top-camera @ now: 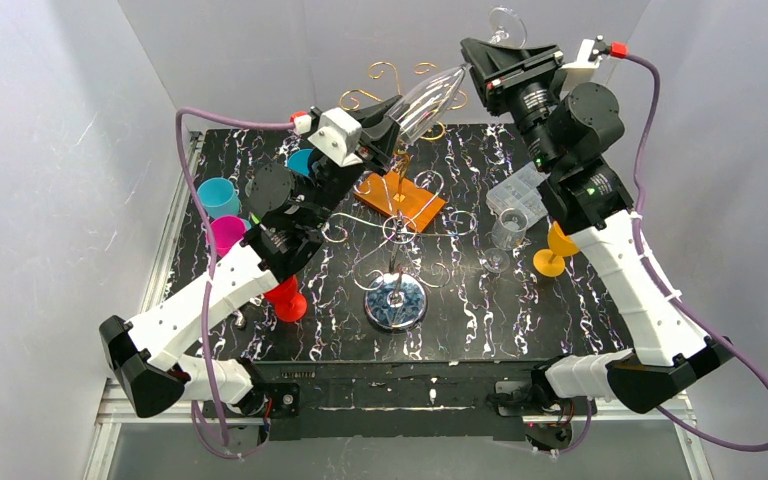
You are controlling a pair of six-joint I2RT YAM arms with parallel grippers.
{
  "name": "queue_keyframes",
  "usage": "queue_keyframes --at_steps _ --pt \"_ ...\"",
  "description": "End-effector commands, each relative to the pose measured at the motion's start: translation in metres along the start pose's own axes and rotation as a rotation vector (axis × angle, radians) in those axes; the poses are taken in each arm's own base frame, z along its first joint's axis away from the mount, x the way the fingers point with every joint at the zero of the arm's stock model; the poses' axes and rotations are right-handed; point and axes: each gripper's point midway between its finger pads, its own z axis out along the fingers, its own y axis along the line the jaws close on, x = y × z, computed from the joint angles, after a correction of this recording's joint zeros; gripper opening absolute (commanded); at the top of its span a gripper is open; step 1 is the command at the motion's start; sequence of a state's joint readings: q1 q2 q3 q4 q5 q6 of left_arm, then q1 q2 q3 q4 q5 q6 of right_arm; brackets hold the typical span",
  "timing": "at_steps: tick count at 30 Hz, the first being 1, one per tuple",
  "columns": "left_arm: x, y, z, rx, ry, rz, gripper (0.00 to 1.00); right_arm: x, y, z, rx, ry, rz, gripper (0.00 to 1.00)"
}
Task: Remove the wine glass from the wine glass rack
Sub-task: Place the wine glass at the center of the board.
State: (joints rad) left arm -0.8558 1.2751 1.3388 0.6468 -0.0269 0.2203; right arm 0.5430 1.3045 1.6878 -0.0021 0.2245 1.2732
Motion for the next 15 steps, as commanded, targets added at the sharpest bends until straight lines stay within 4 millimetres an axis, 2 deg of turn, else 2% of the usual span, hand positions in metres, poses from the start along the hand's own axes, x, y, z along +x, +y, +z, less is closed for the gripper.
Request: queue_keyframes --at_steps 1,7,15 --pt "-0.050 0.020 -0.004 -0.098 -0.110 -0.114 0.00 0.013 0.021 -0.008 -0.103 0.059 -0.041 0.35" --pt "-0.057 0.019 -0.008 -0.099 -0.125 -0.194 0.00 0.014 0.021 -0.006 -0.122 0.058 -0.071 0.56" --pt "-0.060 0.043 -0.018 -0.235 -0.117 -0.235 0.00 0.012 0.018 -0.010 -0.111 0.054 -0.151 0.82"
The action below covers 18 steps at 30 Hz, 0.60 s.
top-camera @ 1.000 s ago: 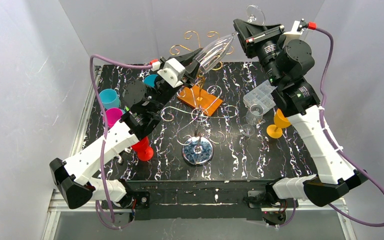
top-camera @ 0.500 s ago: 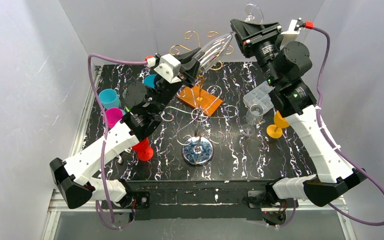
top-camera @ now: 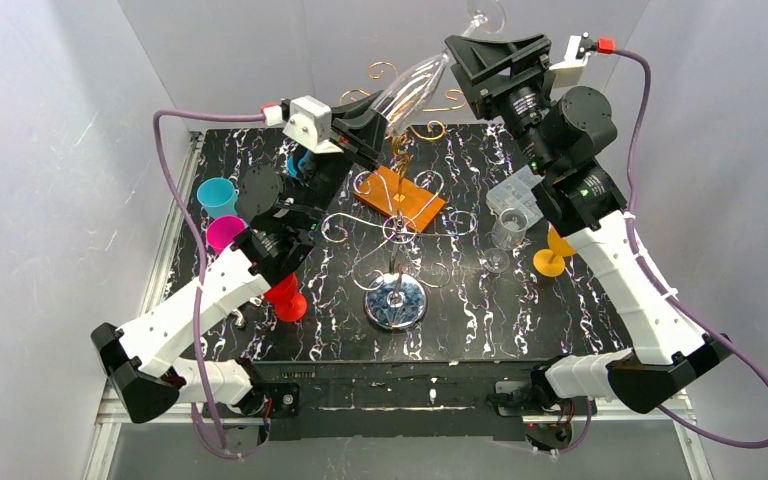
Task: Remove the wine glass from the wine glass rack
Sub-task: Place the wine glass at the center of the board.
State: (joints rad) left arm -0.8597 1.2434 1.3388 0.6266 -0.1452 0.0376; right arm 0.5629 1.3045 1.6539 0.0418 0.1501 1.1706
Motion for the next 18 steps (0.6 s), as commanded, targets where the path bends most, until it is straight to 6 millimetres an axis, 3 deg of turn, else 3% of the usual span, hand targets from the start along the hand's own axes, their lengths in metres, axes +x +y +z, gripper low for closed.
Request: queue_keyframes --at_steps 1,11,18 --pt "-0.056 0.021 -0.009 -0.115 -0.126 -0.057 0.00 -0.012 0.021 -0.009 -0.066 -0.035 -0.071 0.84" --pt "-0.073 0.060 -0.031 -0.324 -0.092 -0.074 0.00 -0.017 0.018 -0.024 -0.037 -0.034 -0.210 0.95" --pt "-0.090 0.096 -0.071 -0.500 0.010 0.034 0.00 -0.006 -0.003 -0.027 0.039 0.047 -0.357 0.98"
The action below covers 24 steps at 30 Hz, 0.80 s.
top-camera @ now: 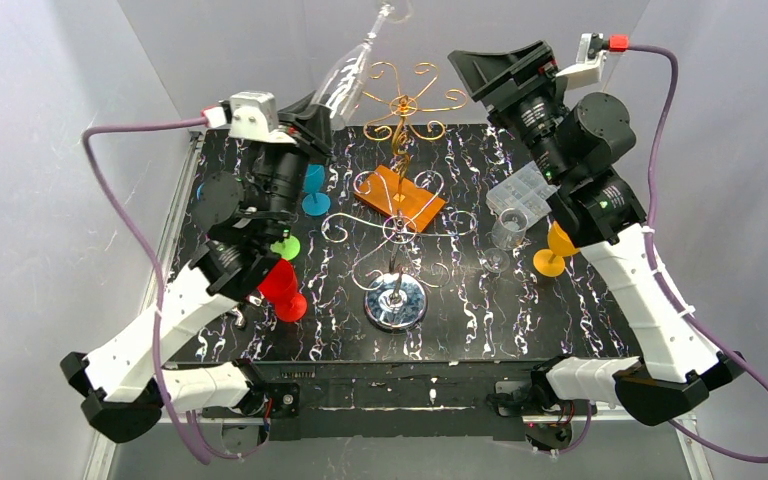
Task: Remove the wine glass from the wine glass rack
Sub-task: Place the wine glass at the center of the board.
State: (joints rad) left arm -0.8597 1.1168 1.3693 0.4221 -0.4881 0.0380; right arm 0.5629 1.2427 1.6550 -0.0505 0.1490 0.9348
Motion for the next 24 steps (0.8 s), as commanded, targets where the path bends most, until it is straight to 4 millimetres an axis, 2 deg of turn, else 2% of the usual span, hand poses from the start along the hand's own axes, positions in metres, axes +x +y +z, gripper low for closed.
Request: queue_keyframes --at_steps 1,7,11,16,18,24 --pt "-0.057 0.049 -0.029 -0.182 -0.029 0.022 0.00 0.002 -0.004 -0.006 0.021 0.044 -0.139 0.98" --pt "-0.064 0.091 -0.071 -0.322 0.139 0.089 0.00 0.023 -0.026 -0.005 0.063 0.131 -0.222 0.98" --pt "-0.063 0.105 -0.095 -0.373 0.285 0.099 0.00 0.038 -0.038 -0.004 0.082 0.193 -0.247 0.98" --pt "-0.043 0.111 -0.123 -0.413 0.502 0.105 0.00 0.048 -0.052 -0.007 0.119 0.249 -0.293 0.98" --pt "-0.028 0.111 -0.138 -0.411 0.608 0.104 0.00 0.051 -0.058 -0.010 0.139 0.266 -0.311 0.98" --pt "0.009 0.105 -0.160 -0.438 0.802 0.088 0.00 0.057 -0.074 -0.022 0.182 0.298 -0.346 0.98"
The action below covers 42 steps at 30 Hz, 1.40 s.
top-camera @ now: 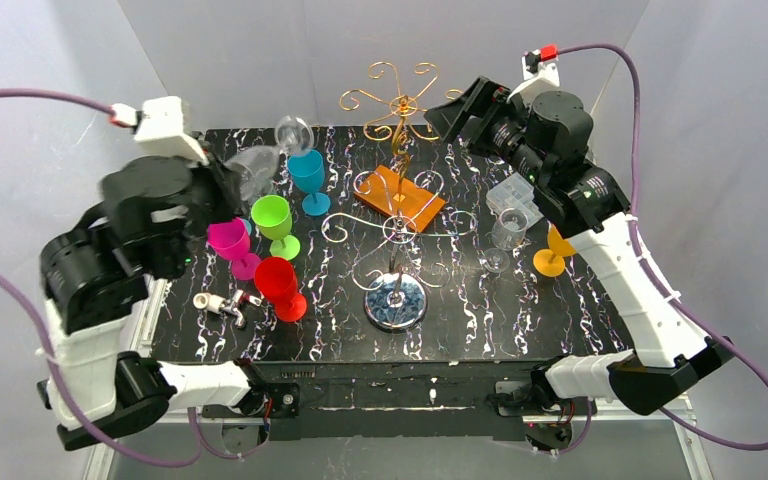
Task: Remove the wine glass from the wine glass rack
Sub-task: Place the wine glass at the center of the board.
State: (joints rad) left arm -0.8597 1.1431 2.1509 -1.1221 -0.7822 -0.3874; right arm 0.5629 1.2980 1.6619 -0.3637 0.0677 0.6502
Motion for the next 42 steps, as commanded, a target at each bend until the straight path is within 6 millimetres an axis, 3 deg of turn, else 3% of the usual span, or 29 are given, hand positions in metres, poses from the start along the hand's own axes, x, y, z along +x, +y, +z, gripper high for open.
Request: queue_keyframes --at_steps 1,9,18,34,42 --pt "0.061 0.003 0.002 -0.066 0.250 0.057 0.00 -0.005 0.000 -0.016 -0.003 -0.011 -0.054 0.98" --pt "0.104 -0.009 0.021 -0.086 0.461 0.080 0.00 0.011 -0.016 -0.028 0.043 0.032 -0.087 0.98" --pt "0.142 -0.020 0.068 -0.065 0.669 0.060 0.00 0.015 -0.032 -0.041 0.107 0.047 -0.135 0.98" --pt "0.218 -0.011 0.133 -0.147 0.950 0.069 0.00 0.022 -0.057 -0.056 0.204 0.055 -0.196 0.98" --pt "0.250 0.004 0.154 -0.191 1.030 0.085 0.00 0.023 -0.062 -0.061 0.224 0.052 -0.207 0.98"
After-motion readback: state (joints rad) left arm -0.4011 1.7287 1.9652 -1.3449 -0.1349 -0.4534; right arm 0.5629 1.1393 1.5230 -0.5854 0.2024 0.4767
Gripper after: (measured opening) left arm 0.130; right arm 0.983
